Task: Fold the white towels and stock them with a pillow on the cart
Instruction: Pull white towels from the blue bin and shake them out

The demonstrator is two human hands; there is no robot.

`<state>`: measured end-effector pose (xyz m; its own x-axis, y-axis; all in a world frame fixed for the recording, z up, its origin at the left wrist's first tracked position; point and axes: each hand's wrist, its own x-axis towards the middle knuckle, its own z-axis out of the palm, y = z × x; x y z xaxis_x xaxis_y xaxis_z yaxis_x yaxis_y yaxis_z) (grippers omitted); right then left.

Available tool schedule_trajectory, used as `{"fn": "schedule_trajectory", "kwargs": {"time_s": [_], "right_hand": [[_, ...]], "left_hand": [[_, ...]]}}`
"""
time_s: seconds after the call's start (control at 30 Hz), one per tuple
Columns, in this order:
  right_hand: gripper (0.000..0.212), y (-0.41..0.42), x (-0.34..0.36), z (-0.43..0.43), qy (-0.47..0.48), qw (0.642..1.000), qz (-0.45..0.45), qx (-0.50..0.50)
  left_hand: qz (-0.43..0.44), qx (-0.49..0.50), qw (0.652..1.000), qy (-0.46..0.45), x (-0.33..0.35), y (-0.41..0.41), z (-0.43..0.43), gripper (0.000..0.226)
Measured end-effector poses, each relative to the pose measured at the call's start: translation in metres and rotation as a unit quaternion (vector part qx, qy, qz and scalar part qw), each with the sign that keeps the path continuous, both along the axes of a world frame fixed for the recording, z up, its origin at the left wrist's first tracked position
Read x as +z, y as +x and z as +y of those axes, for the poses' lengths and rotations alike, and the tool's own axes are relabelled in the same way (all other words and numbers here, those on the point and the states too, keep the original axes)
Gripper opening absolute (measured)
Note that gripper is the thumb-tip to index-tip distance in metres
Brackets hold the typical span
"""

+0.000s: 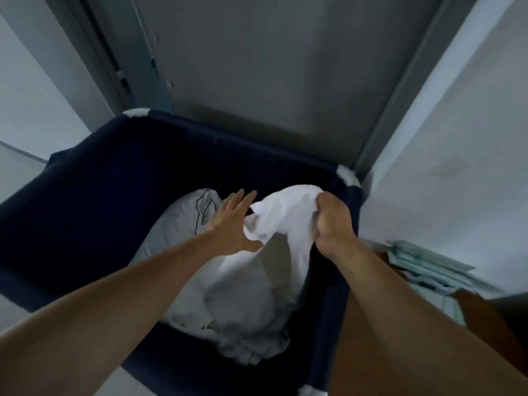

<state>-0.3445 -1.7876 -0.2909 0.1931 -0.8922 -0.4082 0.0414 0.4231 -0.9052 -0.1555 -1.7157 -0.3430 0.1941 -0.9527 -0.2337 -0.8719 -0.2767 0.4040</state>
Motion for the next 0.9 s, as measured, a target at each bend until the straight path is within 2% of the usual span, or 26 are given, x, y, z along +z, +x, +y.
{"fn": "schedule_trajectory", "kwargs": {"time_s": [0.07, 0.13, 0.23, 0.3, 0.37, 0.43, 0.5, 0.53, 0.6, 0.7, 0.8, 0.83, 0.87, 0.9], "right_hand": [[0.022, -0.030, 0.039, 0.002, 0.045, 0.992, -0.112, -0.047], [0.022, -0.059, 0.075, 0.005, 0.025, 0.983, -0.171, -0.054], [0.019, -0.101, 0.120, 0.010, -0.021, 0.972, -0.228, -0.053], [0.021, -0.133, 0.142, 0.011, -0.053, 0.969, -0.232, -0.071], [0.021, -0.166, 0.155, 0.015, -0.123, 0.972, -0.182, -0.084], [0.010, -0.196, 0.157, 0.025, -0.234, 0.970, -0.050, -0.048], [0.029, -0.220, 0.143, 0.037, -0.277, 0.960, -0.018, 0.021], [0.034, -0.229, 0.137, 0.044, -0.268, 0.962, -0.016, 0.046], [0.036, -0.243, 0.125, 0.053, -0.196, 0.979, 0.003, 0.053], [0.042, -0.270, 0.110, 0.055, -0.092, 0.995, 0.001, 0.028], [0.019, -0.305, 0.087, 0.041, -0.042, 0.995, 0.090, -0.024], [0.012, -0.316, 0.076, 0.033, -0.030, 0.996, 0.070, -0.043], [0.020, -0.324, 0.076, 0.029, -0.029, 0.996, 0.029, -0.080], [0.030, -0.327, 0.087, 0.028, -0.067, 0.988, 0.063, -0.126]], "left_hand": [[0.015, -0.002, 1.000, -0.008, 0.029, -0.020, -0.005, 0.122], [0.081, -0.017, 0.996, -0.020, 0.056, -0.050, -0.008, 0.109], [0.220, 0.025, 0.973, -0.057, 0.093, -0.105, -0.012, 0.039], [0.274, 0.051, 0.955, -0.100, 0.120, -0.139, -0.018, 0.021], [0.314, 0.060, 0.936, -0.150, 0.151, -0.171, -0.024, 0.022], [0.320, 0.043, 0.928, -0.188, 0.177, -0.201, -0.031, 0.030], [0.293, 0.010, 0.932, -0.213, 0.197, -0.235, -0.039, 0.019], [0.263, -0.008, 0.940, -0.217, 0.206, -0.253, -0.041, 0.010], [0.217, -0.049, 0.944, -0.243, 0.226, -0.291, -0.040, 0.023], [0.277, -0.091, 0.912, -0.288, 0.258, -0.337, -0.037, 0.017], [0.334, -0.133, 0.880, -0.310, 0.284, -0.366, -0.037, 0.015], [0.361, -0.147, 0.868, -0.307, 0.288, -0.373, -0.038, 0.021], [0.383, -0.158, 0.859, -0.301, 0.290, -0.377, -0.041, 0.026], [0.398, -0.170, 0.854, -0.289, 0.290, -0.379, -0.043, 0.030]]}}
